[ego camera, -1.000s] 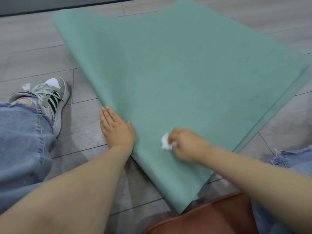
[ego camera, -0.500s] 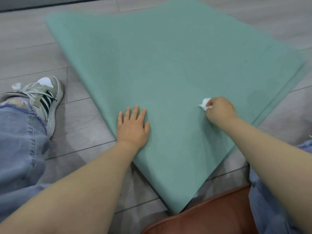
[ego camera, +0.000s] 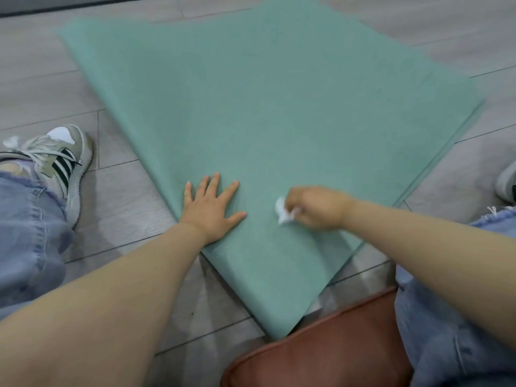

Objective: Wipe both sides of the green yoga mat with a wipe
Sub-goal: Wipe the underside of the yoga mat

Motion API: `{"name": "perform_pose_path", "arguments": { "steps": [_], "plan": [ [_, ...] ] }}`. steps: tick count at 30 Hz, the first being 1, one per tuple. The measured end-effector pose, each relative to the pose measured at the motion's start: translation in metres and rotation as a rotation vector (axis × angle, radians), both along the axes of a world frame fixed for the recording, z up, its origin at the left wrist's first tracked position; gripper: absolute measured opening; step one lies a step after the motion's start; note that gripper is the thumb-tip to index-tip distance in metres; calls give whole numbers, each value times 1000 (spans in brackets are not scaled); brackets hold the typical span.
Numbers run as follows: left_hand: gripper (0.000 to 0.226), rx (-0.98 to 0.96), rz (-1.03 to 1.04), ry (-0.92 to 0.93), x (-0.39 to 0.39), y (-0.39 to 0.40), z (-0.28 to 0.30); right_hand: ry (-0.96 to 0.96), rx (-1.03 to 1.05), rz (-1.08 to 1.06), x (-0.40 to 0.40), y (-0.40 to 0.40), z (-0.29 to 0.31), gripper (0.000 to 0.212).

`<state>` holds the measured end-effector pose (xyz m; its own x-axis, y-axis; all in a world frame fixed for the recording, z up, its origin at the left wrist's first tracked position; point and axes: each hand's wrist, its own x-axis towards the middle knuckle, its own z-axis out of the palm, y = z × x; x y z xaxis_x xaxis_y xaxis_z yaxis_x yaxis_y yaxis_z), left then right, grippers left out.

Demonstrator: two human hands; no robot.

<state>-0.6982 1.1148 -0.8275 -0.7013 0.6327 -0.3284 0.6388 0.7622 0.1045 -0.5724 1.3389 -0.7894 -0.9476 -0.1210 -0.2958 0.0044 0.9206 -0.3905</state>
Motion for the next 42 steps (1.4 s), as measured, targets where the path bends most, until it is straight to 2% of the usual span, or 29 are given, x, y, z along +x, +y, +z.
{"name": "perform_pose_path", "arguments": {
  "steps": [2,3,4,5,6,8,10,12,13,15,19,22,24,26,28,32,34,35,37,39,42],
  "plan": [
    [76,-21,-7,2,0,1,0,53,111,-537,-5,56,0,35],
    [76,-29,-9,2,0,1,0,70,162,-770,-2,73,-2,32],
    [76,-35,-10,2,0,2,-1,86,179,-907,2,76,-3,25],
    [76,-40,-12,1,-1,2,-2,112,192,-900,6,67,-5,21],
    [77,-39,-13,-2,-1,2,-3,129,173,-789,10,47,-8,19],
    [77,-30,-9,3,-2,1,-6,125,39,-425,26,-17,-10,22],
    [77,-27,-8,11,-2,0,-6,55,-120,-52,53,-84,-2,24],
    [77,-32,-9,14,-1,1,-4,-31,-224,229,70,-119,7,17],
    [77,-40,-11,14,-1,2,-3,-79,-240,298,71,-120,10,13],
    [77,-57,-17,14,-1,4,0,-108,-222,282,61,-94,6,7],
    [78,-77,-21,-2,-2,4,2,-41,-3,-80,33,2,-10,8],
    [78,-96,-15,-18,-2,6,5,15,185,-509,25,75,-13,9],
    [79,-102,-12,-32,-2,8,8,-9,307,-817,29,96,-18,17],
    [79,-107,-4,-41,-4,9,10,3,288,-897,32,74,-21,22],
    [79,-116,2,-48,-5,11,11,33,131,-695,43,17,-21,21],
    [78,-147,5,-29,1,13,11,-76,-200,113,87,-118,8,12],
    [78,-158,5,-21,2,15,11,-99,-222,368,90,-116,15,7],
    [78,-154,6,-19,2,15,11,-88,-206,410,85,-97,10,7],
    [79,-136,15,-29,2,15,11,-13,-139,277,67,-45,-5,14],
    [79,-130,20,-40,2,16,13,53,29,-104,55,24,-15,26],
    [80,-157,23,-49,3,20,16,15,318,-710,67,102,-18,19]
  ]
}}
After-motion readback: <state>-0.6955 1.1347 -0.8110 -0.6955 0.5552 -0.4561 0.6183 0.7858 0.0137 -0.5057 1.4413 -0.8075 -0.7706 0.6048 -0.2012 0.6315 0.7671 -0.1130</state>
